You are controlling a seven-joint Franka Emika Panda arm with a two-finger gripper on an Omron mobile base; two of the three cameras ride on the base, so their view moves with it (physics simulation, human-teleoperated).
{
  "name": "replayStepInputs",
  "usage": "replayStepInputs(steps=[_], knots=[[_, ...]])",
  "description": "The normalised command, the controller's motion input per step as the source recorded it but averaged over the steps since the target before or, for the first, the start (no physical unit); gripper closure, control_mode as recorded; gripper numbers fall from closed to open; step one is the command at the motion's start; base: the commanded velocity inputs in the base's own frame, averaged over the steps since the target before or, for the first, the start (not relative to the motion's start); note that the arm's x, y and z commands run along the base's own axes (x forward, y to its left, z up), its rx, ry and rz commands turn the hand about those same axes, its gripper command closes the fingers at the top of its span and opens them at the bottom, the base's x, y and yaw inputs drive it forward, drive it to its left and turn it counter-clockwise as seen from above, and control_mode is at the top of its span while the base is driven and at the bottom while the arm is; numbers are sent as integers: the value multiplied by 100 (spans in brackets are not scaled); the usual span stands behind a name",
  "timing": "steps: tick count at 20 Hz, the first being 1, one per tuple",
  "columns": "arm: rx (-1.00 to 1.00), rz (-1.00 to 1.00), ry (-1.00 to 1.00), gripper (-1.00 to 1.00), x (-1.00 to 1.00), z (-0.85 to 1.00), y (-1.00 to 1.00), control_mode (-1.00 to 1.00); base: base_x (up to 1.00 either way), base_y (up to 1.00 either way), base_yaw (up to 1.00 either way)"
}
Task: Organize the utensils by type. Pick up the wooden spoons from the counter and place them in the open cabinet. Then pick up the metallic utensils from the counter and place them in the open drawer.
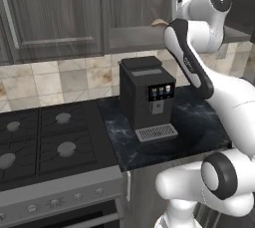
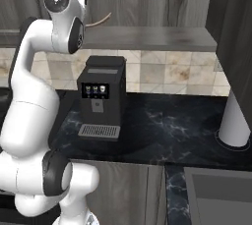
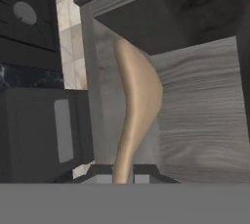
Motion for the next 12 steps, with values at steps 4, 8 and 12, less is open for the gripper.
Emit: replayStepInputs(steps=[4,8,12], knots=[[11,2,0,100,43,0,0,-100,0,0,0],[30,1,0,100,21,-9,3,-100,0,0,0],[21,0,0,100,33,-17,2,-100,0,0,0]])
